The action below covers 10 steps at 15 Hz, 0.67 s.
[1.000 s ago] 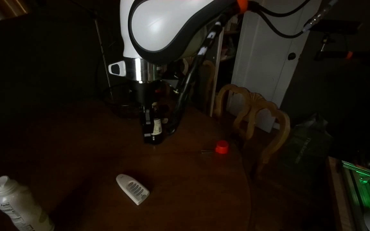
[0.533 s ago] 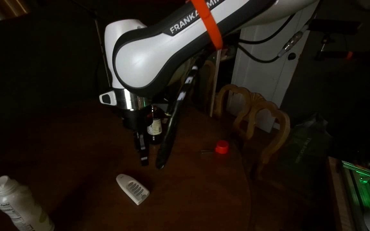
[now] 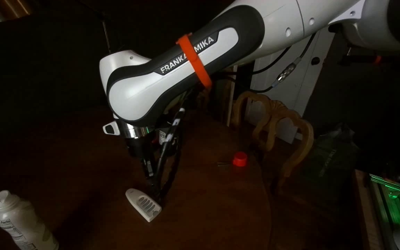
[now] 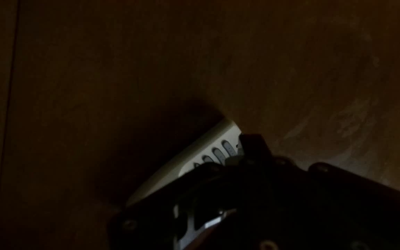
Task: Press a button on the remote
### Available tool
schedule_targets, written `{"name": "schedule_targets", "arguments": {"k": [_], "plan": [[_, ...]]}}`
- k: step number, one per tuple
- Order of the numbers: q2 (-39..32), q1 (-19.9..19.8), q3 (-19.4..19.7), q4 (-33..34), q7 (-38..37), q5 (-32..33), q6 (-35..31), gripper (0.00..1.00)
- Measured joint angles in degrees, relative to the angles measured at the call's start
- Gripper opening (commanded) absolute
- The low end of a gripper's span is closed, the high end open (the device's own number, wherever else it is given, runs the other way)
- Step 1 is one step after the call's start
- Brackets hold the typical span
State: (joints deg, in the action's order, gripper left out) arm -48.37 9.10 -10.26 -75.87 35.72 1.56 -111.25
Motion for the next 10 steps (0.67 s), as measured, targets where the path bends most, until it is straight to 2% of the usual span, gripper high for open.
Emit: {"name": "schedule_targets", "arguments": {"k": [10], "plan": [[-10.9, 2.6, 0.4, 15.8, -2.3, 1.6, 8.1, 0.00]]}}
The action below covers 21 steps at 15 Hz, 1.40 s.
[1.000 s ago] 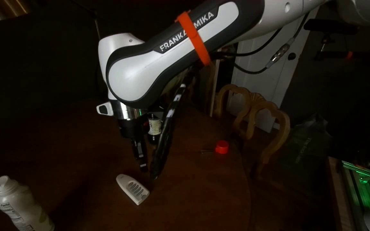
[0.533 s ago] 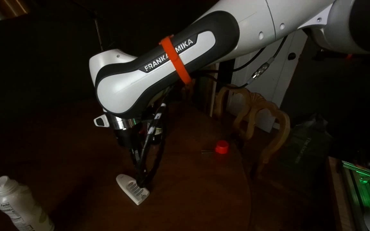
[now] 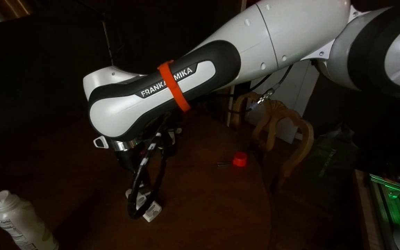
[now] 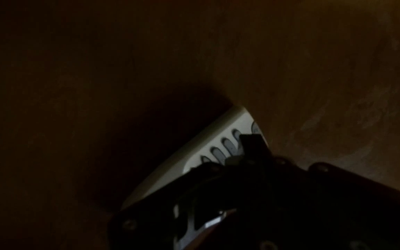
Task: Press a button on the remote
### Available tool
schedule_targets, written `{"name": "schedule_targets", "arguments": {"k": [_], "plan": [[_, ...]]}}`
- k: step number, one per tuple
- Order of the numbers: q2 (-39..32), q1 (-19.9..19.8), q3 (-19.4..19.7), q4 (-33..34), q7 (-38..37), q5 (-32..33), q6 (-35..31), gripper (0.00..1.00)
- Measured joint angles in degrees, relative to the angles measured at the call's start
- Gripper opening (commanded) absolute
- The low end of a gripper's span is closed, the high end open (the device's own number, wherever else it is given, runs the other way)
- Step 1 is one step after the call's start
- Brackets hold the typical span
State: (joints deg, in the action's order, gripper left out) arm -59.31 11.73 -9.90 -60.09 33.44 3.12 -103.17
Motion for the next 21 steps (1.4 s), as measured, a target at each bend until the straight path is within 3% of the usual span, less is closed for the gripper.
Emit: {"name": "schedule_targets", "arguments": {"k": [8, 13, 21], "plan": [[-6.2, 1.4, 1.3, 9.1, -2.9, 2.0, 0.6, 0.00], [-8.8, 2.1, 1.4, 13.6, -3.3, 2.0, 4.6, 0.00], [-11.0, 2.6, 1.7, 17.6, -4.0, 2.0, 7.0, 0.00]]}}
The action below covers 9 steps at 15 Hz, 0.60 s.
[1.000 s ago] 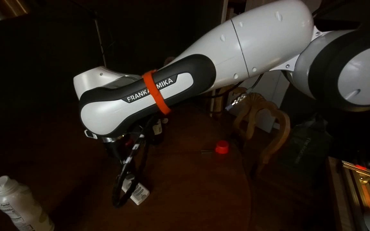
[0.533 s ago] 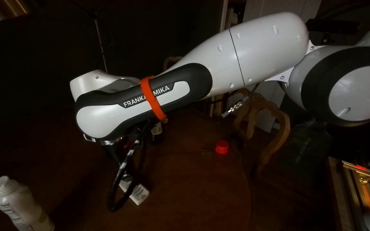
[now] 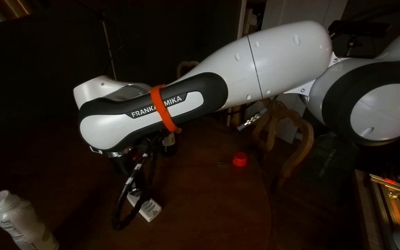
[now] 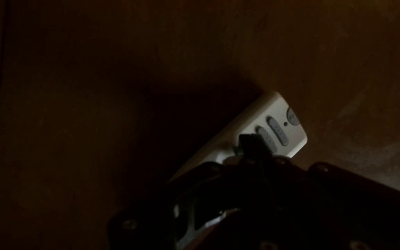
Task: Press a button on the remote
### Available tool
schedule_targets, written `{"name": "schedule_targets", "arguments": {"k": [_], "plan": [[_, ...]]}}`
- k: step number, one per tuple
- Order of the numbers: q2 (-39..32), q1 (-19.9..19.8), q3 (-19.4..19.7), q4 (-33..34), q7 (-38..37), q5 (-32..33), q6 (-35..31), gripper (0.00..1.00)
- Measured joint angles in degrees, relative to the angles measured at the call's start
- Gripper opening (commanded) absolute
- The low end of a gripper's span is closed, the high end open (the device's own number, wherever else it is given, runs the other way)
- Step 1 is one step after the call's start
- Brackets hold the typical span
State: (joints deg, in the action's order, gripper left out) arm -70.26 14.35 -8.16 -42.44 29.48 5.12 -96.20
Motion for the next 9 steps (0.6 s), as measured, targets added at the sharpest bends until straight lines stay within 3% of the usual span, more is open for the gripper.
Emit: {"name": "schedule_targets", "arguments": {"k": [9], "plan": [[-1.5, 0.1, 0.4, 2.3, -0.1, 0.0, 1.0, 0.00]]}}
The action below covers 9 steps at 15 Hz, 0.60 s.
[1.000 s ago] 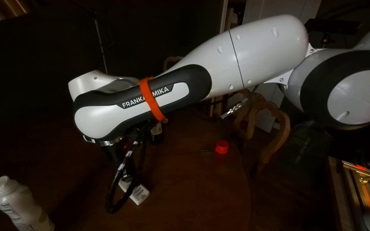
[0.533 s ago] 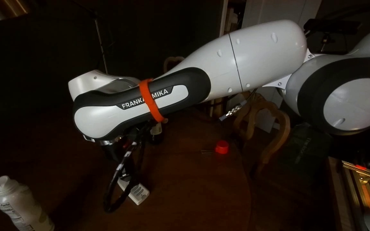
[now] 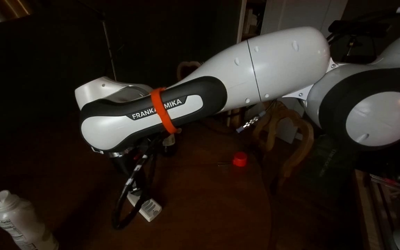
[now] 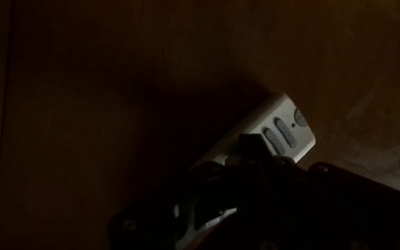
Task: Press a button on the remote
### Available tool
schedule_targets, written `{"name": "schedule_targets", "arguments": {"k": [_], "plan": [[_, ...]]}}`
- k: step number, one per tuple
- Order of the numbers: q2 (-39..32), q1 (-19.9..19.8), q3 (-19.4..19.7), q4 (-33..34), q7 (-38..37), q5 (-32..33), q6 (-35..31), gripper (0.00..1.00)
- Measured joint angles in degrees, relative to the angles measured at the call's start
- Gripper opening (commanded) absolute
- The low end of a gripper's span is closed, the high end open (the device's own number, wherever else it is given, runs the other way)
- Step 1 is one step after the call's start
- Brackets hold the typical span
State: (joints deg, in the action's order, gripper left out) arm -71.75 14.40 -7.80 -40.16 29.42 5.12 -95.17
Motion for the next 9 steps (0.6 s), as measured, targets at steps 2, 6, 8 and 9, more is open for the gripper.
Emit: {"name": "schedule_targets", "arguments": {"k": [2, 6, 8, 9], "plan": [[-0.3, 0.1, 0.0, 0.5, 0.0, 0.0, 0.8, 0.00], [-1.7, 1.3, 0.6, 3.1, 0.0, 0.6, 6.6, 0.00], [-2.4, 2.9, 2.0, 4.4, -0.1, 2.7, 10.4, 0.00], [-2.8, 3.9, 3.0, 5.0, -0.2, 4.2, 12.0, 0.00]]}}
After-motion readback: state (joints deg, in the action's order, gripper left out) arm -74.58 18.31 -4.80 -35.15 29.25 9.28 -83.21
